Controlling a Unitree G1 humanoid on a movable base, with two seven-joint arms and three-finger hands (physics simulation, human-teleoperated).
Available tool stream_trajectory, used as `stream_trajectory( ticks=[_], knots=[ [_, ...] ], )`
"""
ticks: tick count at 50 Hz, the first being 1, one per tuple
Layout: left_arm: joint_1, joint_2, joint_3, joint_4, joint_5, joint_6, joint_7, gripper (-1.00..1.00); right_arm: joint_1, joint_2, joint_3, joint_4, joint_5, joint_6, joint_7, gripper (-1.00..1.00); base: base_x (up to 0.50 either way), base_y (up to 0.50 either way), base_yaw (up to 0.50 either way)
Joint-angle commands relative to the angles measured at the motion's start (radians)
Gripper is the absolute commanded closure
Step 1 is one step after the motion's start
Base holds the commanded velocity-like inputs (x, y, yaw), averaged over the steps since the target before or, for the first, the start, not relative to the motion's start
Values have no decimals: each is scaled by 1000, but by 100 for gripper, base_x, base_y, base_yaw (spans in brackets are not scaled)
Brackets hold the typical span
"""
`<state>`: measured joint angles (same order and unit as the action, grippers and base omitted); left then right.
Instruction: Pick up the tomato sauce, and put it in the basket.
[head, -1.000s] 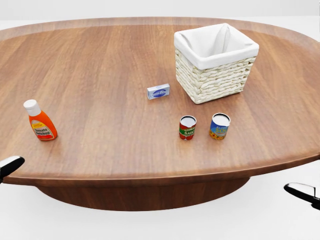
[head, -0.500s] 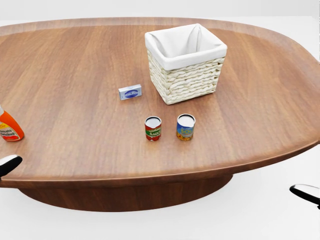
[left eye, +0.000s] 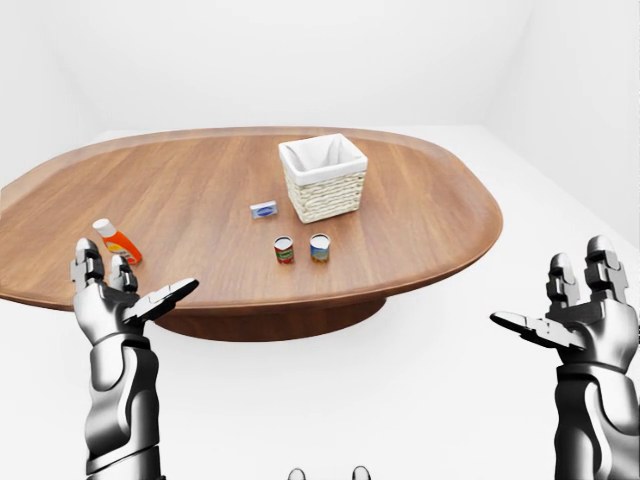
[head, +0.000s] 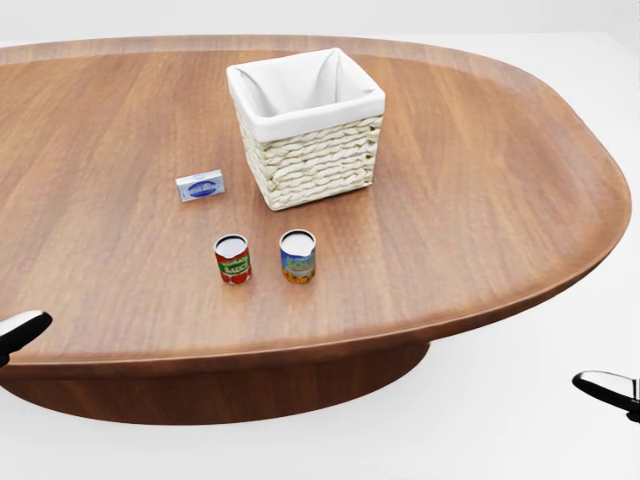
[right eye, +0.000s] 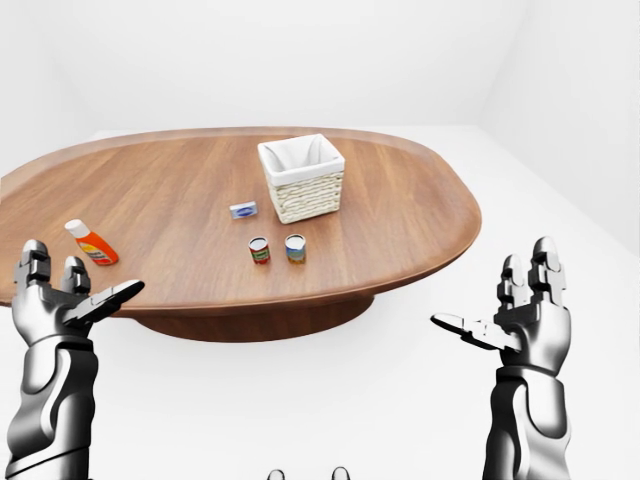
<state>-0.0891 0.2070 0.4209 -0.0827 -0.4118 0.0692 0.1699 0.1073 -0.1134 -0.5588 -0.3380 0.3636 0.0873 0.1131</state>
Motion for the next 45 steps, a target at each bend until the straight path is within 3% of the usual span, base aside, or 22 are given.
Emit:
stream_trajectory(
  ticks=[1,14,26,45],
  knots=[
    [-1,-1,-1,3,3,-1,0,-100,-1,-5,5,21,1,0,4,-100,0,-39,0],
    [-3,-2,-6,13,3,-7,-3,-100,3,0,17,13,-11,0,3,-100,0,-38,0],
    [0,-3,-6,8,3,-5,-3,-100,-1,-1,32,25,-42,0,6,-100,0,0,0],
    [1,-5,-7,0,4,0,-3,-100,-1,1,39,27,-51,0,13,-100,30,0,0]
  ],
)
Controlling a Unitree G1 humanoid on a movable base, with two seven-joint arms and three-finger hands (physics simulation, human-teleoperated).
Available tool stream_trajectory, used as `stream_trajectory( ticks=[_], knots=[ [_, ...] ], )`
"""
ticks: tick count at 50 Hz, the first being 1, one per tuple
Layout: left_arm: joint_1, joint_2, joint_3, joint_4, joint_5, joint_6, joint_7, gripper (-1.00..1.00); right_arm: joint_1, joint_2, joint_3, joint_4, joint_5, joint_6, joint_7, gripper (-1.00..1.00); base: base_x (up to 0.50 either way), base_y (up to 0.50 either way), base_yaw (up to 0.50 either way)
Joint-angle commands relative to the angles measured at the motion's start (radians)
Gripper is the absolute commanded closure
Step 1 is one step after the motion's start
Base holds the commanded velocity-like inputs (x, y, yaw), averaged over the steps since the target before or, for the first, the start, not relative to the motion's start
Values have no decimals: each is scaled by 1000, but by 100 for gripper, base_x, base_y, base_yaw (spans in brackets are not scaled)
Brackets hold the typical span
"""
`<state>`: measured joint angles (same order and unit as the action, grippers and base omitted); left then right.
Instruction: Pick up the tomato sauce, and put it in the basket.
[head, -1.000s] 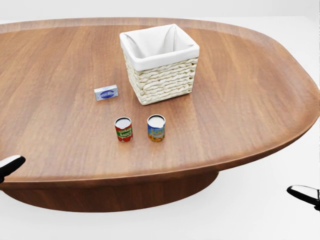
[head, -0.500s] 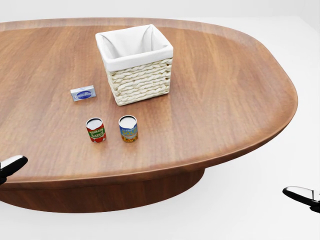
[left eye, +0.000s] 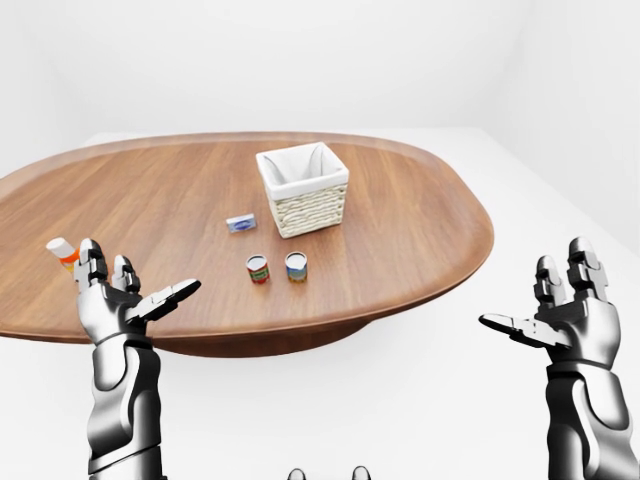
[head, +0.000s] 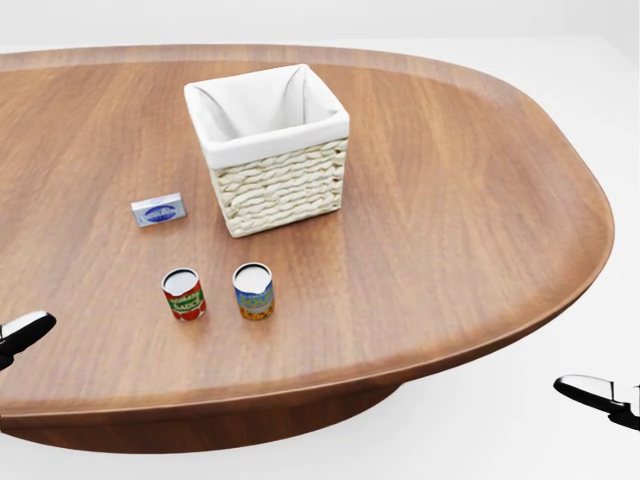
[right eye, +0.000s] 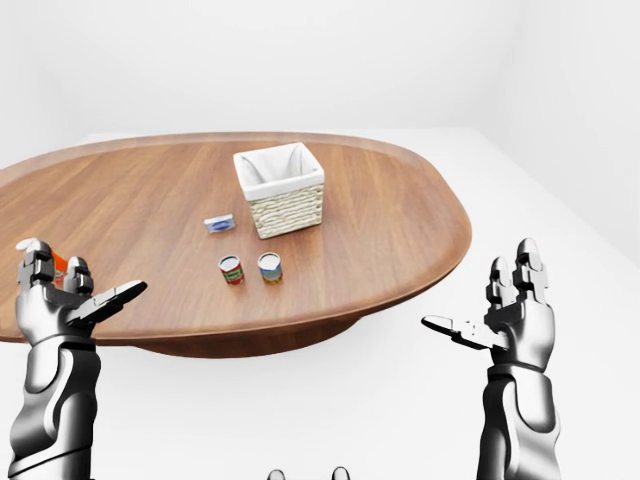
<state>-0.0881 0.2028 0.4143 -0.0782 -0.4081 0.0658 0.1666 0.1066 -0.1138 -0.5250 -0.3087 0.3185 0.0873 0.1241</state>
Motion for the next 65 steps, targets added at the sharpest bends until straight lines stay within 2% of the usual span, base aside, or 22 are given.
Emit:
stream_trajectory(
  ticks=[1,65],
  knots=[
    [0,-1,0,-4,0,3,0,-100,0,1,6,-5,-6,0,2,-100,30,0,0],
    [3,-6,-3,-15,4,5,0,-100,5,12,6,-41,-14,0,1,-100,31,0,0]
  ],
)
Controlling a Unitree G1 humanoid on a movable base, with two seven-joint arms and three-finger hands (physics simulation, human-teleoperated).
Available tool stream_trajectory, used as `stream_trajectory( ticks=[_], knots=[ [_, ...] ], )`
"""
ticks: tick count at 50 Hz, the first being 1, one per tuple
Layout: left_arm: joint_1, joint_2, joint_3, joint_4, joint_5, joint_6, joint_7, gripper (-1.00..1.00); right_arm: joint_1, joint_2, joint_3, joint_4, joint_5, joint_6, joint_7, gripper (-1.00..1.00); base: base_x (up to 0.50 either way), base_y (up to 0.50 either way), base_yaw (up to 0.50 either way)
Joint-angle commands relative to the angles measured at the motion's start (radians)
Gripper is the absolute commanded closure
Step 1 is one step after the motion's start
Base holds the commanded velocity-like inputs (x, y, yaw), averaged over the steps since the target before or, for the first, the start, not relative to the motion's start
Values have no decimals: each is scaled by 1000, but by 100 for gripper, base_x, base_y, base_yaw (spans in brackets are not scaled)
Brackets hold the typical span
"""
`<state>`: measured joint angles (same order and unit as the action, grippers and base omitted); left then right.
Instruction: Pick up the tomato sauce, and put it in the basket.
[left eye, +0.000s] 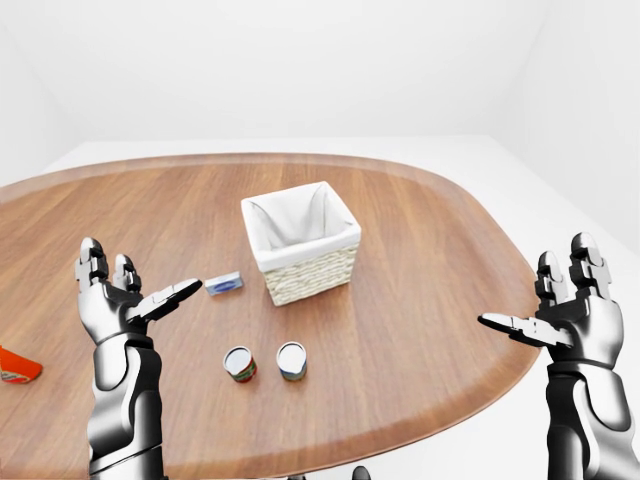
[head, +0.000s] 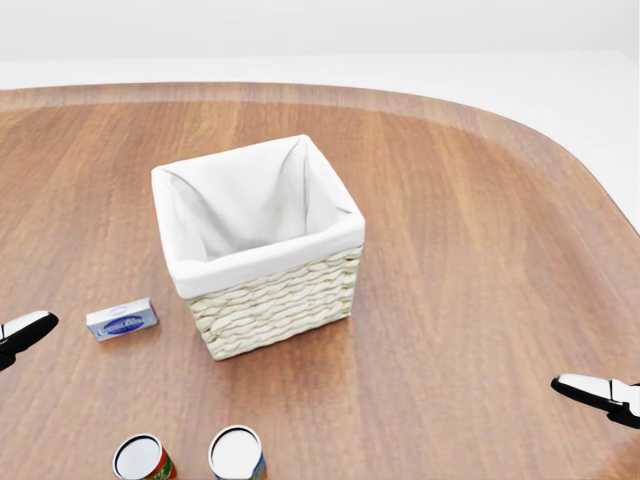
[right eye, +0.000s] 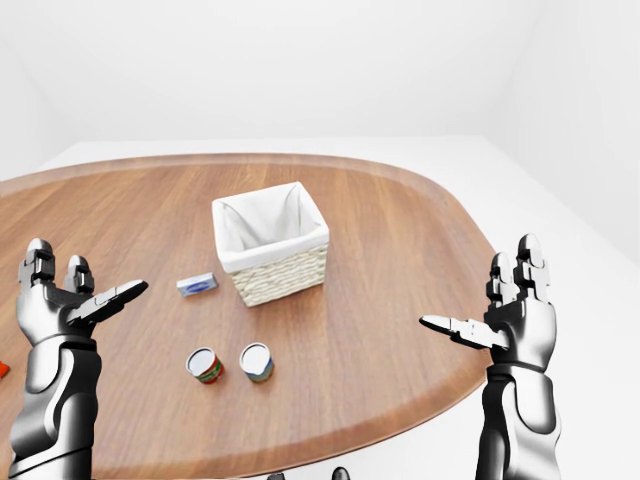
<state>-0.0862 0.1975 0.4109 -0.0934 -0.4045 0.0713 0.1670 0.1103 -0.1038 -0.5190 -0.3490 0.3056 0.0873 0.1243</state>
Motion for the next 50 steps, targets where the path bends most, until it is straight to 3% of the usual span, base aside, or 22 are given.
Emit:
stream_trajectory(
  ticks=[1,7,14,17,18,20,22,24,28,30,31,35,37,38,40,42,45,50],
  knots=[
    [1,0,1,1,0,-1,-1,-100,2,2,-1,-6,-1,0,-1,-100,30,0,0],
    [1,0,1,4,-1,-3,-2,-100,3,11,7,8,-18,0,-8,-100,10,0,0],
    [-4,6,-1,23,9,-6,-4,-100,0,4,5,39,-7,-25,-4,-100,0,0,0],
    [2,4,-20,23,84,-35,14,-100,-1,1,7,47,-5,-31,-4,-100,0,0,0],
    [-3,6,-41,21,112,-11,8,-100,0,0,7,48,-3,-33,-2,-100,0,0,0],
    [-6,7,-51,24,152,9,9,-100,-2,-2,7,53,-3,-36,-2,-100,0,0,0],
    [-20,6,-61,62,193,3,1,-100,-2,-3,7,58,-1,-41,-1,-100,0,0,0],
    [-29,9,-90,113,304,-33,33,-100,-6,-3,13,71,-7,-47,-3,-100,0,0,0],
    [-47,13,-133,184,458,-25,61,-100,-1,-4,13,62,-5,-43,-4,-100,0,0,0],
    [-47,11,-157,211,527,-44,62,-100,0,-4,10,55,-3,-37,-5,-100,0,0,0],
    [-45,7,-166,223,558,-67,65,-100,1,-3,10,52,-2,-35,-4,-100,0,0,0],
    [-34,3,-185,208,669,-53,63,-100,3,-1,7,46,-3,-32,-3,-100,0,0,0],
    [-6,20,-210,157,897,-8,150,-100,1,0,8,43,-6,-30,-6,-100,0,0,0],
    [7,22,-219,123,980,16,149,-100,0,0,10,44,-10,-29,-9,-100,0,0,0],
    [28,26,-234,61,1168,16,152,-100,-1,0,10,39,-10,-25,-12,-100,0,0,0],
    [53,9,-233,37,1196,16,79,-100,6,1,6,20,-6,-13,-12,-100,0,0,0],
    [64,2,-245,76,1281,16,56,-100,5,3,3,10,-5,-5,-13,-100,0,0,0],
    [71,-4,-257,135,1335,16,28,-100,2,3,2,16,-5,-7,-11,-100,0,0,0]
  ],
)
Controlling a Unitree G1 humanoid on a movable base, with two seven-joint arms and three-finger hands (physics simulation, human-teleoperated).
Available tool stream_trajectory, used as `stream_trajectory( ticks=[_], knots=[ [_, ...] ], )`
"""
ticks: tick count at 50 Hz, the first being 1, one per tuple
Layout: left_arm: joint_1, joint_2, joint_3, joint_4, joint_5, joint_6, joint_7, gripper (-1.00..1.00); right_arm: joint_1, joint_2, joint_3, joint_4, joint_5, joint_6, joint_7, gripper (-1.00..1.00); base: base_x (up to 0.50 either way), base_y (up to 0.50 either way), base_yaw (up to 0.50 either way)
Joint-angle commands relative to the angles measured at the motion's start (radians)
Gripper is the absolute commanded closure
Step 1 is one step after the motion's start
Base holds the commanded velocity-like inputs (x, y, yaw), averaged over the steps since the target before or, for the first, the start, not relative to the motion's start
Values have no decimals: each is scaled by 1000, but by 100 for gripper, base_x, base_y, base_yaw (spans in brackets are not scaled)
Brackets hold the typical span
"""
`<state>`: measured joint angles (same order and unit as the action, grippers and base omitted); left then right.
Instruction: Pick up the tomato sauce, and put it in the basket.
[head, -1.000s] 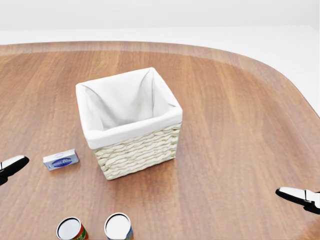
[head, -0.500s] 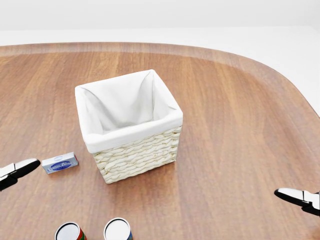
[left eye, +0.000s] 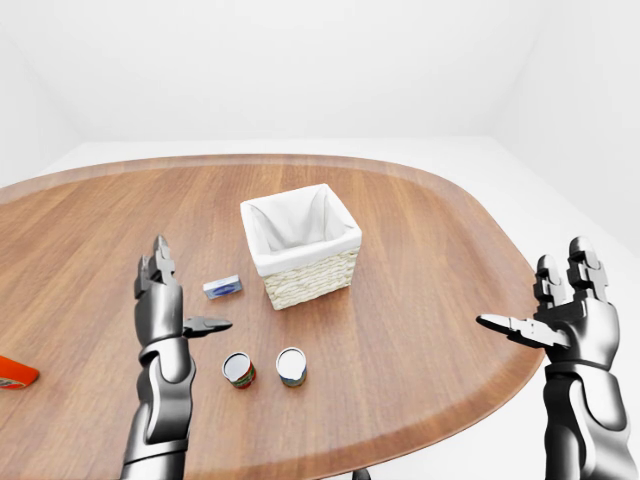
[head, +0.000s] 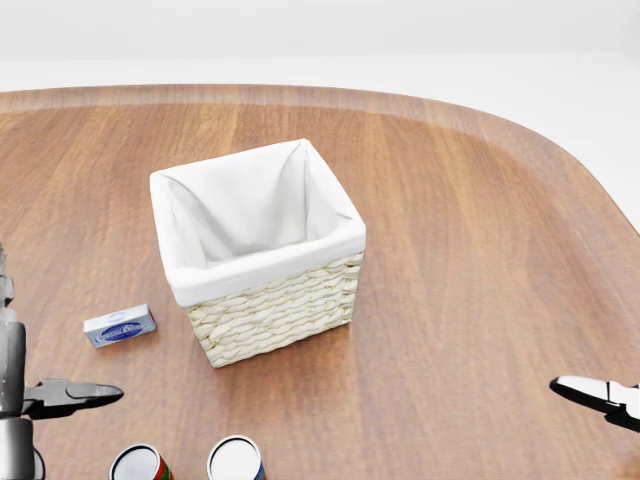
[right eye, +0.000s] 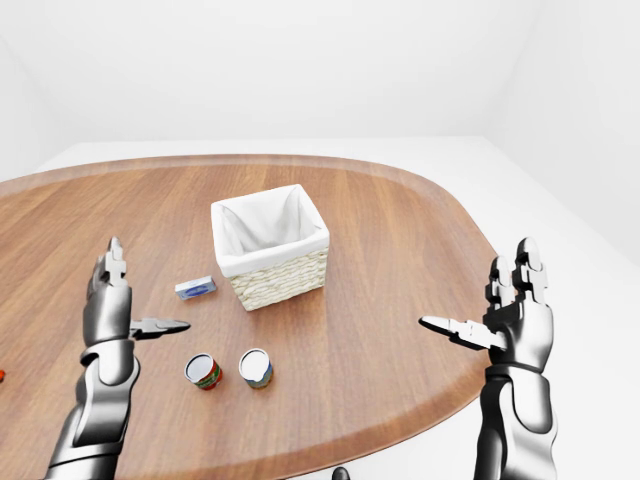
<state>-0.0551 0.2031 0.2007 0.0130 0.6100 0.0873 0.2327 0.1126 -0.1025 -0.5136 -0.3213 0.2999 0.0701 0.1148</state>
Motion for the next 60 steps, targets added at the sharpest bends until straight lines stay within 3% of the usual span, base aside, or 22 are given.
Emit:
stream_trajectory(
  ticks=[1,12,13,14,15,16,17,18,19,21,22,23,27,41,53,60],
  knots=[
    [52,-7,-55,38,342,0,-53,-100,-1,2,-3,-12,0,10,-3,-100,0,0,0],
    [61,-11,-104,174,419,0,-66,-100,-5,0,4,16,-1,-11,-1,-100,0,0,0],
    [56,-10,-106,191,417,-6,-61,-100,-5,-1,5,18,-2,-13,-2,-100,0,0,0],
    [53,-15,-109,214,370,-44,-91,-100,-5,-2,3,20,0,-13,-2,-100,0,0,0],
    [44,-11,-120,239,410,-26,-59,-100,-5,-2,4,22,0,-15,-2,-100,0,0,0],
    [41,-11,-124,253,400,-41,-61,-100,-4,-3,4,22,0,-16,-1,-100,0,0,0],
    [46,-15,-129,263,361,-74,-100,-100,-5,-3,3,24,1,-17,-2,-100,0,0,0],
    [38,-9,-142,298,406,-60,-61,-100,-5,-3,4,25,0,-18,-3,-100,0,0,0],
    [36,-9,-145,321,386,-83,-72,-100,-4,-3,5,22,1,-17,-3,-100,0,0,0],
    [34,-8,-149,332,402,-70,-59,-100,-4,-3,5,22,1,-17,-3,-100,0,0,0],
    [39,-9,-151,336,372,-96,-91,-100,-4,-2,5,24,1,-19,-2,-100,0,0,0],
    [39,-9,-154,341,390,-84,-79,-100,-4,-2,5,23,0,-18,-3,-100,0,0,0],
    [25,-5,-167,403,395,-100,-65,-100,-1,0,5,11,1,-10,-4,-100,0,0,0],
    [-28,6,-193,551,414,-97,-11,-100,4,7,0,-27,0,17,-9,-100,0,0,0],
    [-79,13,-198,653,401,-57,37,-100,-2,4,-2,-20,2,17,-8,-100,0,0,0],
    [-96,15,-215,707,398,-68,61,-100,-1,3,-3,-18,3,16,-7,-100,0,0,0]
  ],
)
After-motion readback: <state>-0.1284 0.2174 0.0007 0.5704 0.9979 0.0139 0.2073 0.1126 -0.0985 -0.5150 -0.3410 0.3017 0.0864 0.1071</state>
